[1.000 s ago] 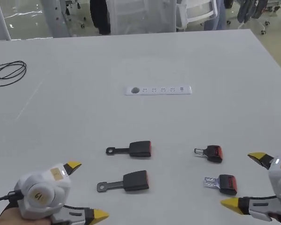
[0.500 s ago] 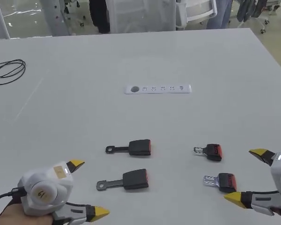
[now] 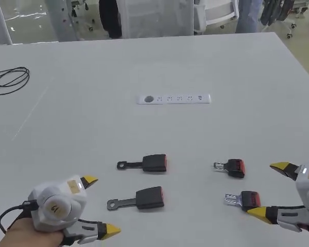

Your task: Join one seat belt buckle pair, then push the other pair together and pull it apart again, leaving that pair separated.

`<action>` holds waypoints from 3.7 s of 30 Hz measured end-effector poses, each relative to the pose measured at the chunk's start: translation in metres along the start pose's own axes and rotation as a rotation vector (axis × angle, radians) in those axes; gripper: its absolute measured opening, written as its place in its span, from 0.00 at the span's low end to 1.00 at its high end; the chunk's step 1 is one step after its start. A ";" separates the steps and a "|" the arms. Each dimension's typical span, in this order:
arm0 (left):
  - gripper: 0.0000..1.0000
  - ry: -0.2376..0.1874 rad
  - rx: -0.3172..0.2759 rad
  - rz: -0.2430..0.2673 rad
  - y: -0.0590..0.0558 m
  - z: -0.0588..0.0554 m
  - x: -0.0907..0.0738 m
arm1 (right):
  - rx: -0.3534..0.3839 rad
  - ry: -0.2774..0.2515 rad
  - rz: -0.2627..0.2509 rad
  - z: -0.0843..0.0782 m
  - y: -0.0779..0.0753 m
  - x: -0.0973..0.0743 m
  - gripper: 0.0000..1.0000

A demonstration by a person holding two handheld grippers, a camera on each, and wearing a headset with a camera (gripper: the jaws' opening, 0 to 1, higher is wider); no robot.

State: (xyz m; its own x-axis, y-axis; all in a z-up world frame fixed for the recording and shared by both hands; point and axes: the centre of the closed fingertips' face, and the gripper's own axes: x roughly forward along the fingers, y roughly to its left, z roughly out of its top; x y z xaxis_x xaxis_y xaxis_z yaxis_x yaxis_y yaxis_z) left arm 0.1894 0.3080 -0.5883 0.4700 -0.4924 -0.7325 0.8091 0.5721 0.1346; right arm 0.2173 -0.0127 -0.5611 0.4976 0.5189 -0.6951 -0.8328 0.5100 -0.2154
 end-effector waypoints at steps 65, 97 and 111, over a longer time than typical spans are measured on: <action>0.44 0.216 0.188 -0.256 -0.012 0.006 0.118 | -0.153 0.333 0.310 -0.084 0.005 0.084 0.39; 0.32 0.289 0.384 -0.315 -0.017 0.000 0.125 | -0.271 0.324 0.370 -0.088 0.002 0.087 0.33; 0.31 0.297 0.388 -0.327 -0.017 -0.001 0.125 | -0.299 0.351 0.375 -0.079 0.010 0.093 0.33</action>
State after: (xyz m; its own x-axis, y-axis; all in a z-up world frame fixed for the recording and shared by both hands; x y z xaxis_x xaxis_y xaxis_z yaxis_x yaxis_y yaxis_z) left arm 0.2335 0.2373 -0.6828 0.1008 -0.3662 -0.9251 0.9917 0.1118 0.0638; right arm 0.2360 -0.0137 -0.6817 0.0885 0.3428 -0.9352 -0.9938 0.0940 -0.0596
